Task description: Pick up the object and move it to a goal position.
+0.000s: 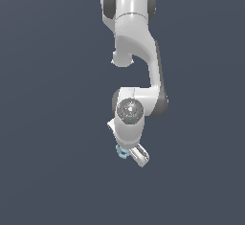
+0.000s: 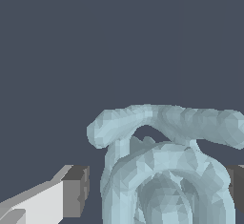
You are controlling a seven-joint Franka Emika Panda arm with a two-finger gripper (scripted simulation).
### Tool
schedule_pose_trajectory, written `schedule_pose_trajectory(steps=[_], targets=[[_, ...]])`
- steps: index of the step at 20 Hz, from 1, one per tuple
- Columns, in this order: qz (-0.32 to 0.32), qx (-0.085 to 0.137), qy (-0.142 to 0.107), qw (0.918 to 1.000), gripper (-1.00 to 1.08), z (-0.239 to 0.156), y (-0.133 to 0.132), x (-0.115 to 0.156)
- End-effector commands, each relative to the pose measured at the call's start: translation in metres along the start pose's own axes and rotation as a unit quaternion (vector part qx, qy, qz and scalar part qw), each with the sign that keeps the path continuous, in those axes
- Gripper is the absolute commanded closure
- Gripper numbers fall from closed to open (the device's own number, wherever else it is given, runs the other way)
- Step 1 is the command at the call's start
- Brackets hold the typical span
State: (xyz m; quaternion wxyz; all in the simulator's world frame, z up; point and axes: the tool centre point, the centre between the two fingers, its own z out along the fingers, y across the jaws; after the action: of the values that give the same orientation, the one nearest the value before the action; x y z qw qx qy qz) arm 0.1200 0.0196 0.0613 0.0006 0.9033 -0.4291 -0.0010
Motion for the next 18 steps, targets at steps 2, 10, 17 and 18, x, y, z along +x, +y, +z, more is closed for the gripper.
schedule_pose_trajectory(steps=[2,10,17,18], targets=[[0.000,0.001,0.001,1.0000,-0.92,-0.0025,-0.0014,0.0007],[0.000,0.001,0.001,1.0000,1.08,-0.0025,-0.0014,0.0007],[0.000,0.001,0.001,1.0000,1.08,-0.0081,-0.0028,-0.0014],[0.000,0.001,0.001,1.0000,1.08,-0.0112,-0.0036,-0.0025]])
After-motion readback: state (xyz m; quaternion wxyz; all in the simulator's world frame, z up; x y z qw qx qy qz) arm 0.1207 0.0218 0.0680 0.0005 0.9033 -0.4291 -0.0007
